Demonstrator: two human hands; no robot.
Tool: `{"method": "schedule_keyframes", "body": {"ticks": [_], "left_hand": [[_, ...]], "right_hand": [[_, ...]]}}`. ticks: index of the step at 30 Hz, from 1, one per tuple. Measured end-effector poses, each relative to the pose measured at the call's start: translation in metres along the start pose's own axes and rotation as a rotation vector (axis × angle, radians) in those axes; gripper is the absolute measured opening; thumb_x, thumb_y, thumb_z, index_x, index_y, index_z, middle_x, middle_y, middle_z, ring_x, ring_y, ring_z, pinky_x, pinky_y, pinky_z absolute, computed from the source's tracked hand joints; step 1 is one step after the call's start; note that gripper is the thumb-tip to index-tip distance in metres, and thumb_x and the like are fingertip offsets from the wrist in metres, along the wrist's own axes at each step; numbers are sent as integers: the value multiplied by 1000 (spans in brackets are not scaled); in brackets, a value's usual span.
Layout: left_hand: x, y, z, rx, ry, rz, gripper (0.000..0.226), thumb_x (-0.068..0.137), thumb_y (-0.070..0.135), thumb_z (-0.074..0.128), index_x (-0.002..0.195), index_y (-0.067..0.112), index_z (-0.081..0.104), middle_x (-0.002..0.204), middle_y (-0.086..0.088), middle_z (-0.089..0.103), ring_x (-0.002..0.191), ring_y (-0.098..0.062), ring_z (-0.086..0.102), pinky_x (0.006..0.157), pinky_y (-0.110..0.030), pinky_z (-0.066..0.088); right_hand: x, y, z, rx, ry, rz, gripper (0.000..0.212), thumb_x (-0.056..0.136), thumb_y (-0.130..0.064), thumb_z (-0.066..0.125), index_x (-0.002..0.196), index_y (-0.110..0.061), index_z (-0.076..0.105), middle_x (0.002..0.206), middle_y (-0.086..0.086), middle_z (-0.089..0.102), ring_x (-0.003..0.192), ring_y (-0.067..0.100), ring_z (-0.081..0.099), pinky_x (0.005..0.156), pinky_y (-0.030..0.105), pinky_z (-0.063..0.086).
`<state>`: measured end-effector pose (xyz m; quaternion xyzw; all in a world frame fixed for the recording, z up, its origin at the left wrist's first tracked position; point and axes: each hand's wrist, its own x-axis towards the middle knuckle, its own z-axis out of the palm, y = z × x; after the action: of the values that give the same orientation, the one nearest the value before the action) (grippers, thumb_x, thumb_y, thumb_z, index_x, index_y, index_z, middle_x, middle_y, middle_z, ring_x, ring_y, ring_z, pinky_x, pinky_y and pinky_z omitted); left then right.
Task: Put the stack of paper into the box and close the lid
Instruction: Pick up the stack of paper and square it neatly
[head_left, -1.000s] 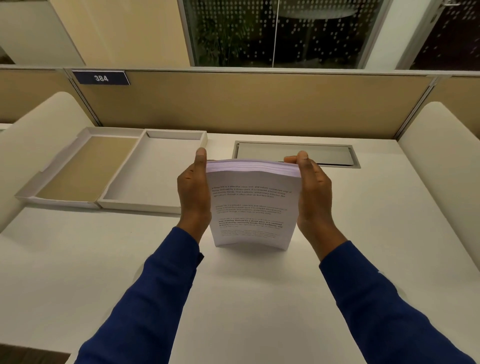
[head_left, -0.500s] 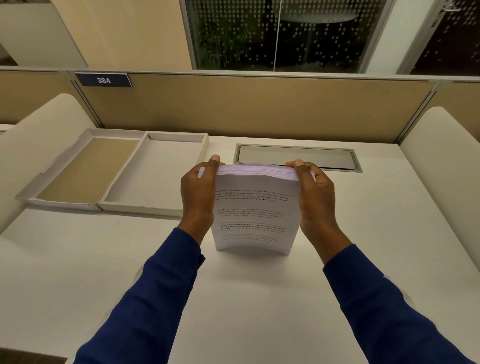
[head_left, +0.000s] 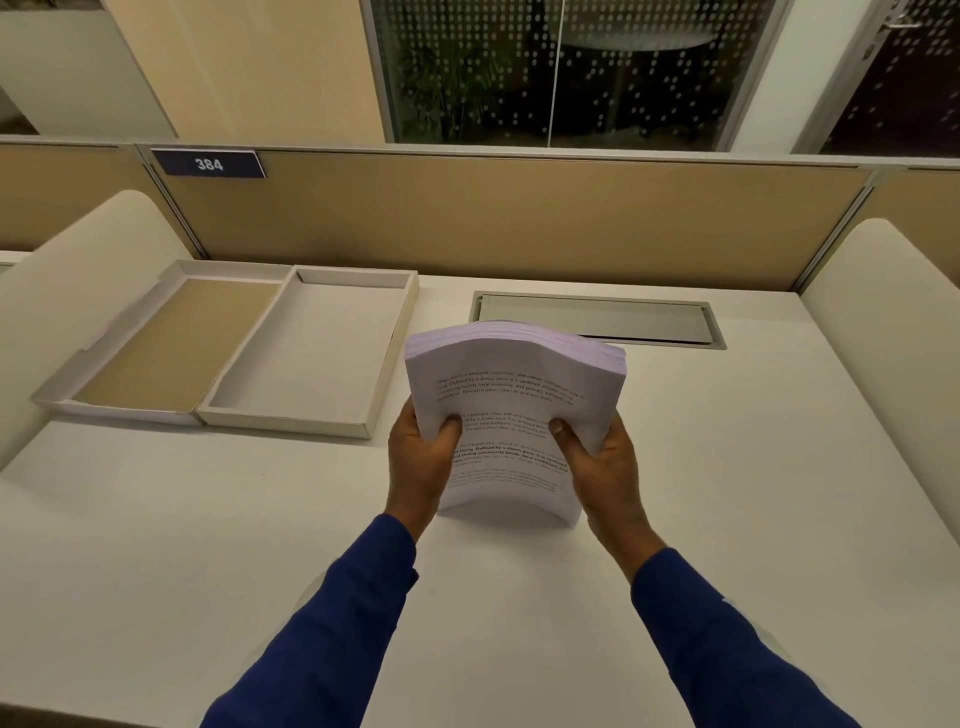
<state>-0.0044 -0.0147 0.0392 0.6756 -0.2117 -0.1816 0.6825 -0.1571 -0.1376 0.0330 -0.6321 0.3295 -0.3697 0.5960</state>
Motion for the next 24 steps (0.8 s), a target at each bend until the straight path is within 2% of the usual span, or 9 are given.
{"method": "schedule_keyframes", "body": {"ticks": [3,7,11,14,17,19,22,24], "left_hand": [[3,-2,-2,-21,11,27,32,85,26,66,104,51,68,99,10,74,98,-19,72,74,-34,64],[-2,-10,-7,-40,11,56,36,84,23,65,102,54,68,97,17,74,96,-7,71,71,-24,61],[0,-17,-9,-12,-3,64,32,85,27,65,111,45,65,100,15,73,100,-13,71,74,-26,63],[2,-29,-15,26,-38,26,31,87,25,68,115,39,66,106,11,74,104,-15,71,83,-33,63],[-3,-55,-25,175,-116,-65,35,95,20,71,129,23,63,116,5,72,108,-16,69,94,-40,62],[-7,-69,-30,255,-163,-104,36,96,25,70,132,23,61,118,7,71,108,-15,68,95,-34,60],[-8,-70,-35,291,-174,-117,30,96,31,70,124,37,61,110,21,71,100,0,68,81,-11,56],[-7,-70,-37,313,-165,-77,29,96,31,70,124,34,62,109,22,71,97,5,68,78,-12,58]], "right_hand": [[3,-4,-1,9,-26,-8,33,93,-35,71,123,-43,61,112,-11,73,106,12,69,80,37,65],[-4,4,-1,24,-45,-5,43,92,-39,69,133,-40,57,118,-10,71,111,16,68,79,34,64],[-8,10,-1,37,-48,6,45,93,-34,68,136,-38,56,119,-11,70,113,16,67,81,33,64],[-9,17,-5,27,-74,40,47,90,-37,70,135,-39,56,119,-13,70,112,11,67,80,29,63],[-17,41,-10,-1,-107,140,43,93,-30,72,132,-39,57,118,-15,71,110,11,68,89,33,62],[-22,55,-11,-30,-120,191,39,96,-24,69,128,-42,58,121,-12,69,112,14,66,95,36,58],[-20,58,-10,-41,-104,217,36,97,-22,69,120,-48,58,119,-16,70,111,9,65,94,32,58],[-18,55,-11,-58,-107,202,35,96,-25,70,121,-47,60,115,-21,72,110,8,67,86,24,60]]}}
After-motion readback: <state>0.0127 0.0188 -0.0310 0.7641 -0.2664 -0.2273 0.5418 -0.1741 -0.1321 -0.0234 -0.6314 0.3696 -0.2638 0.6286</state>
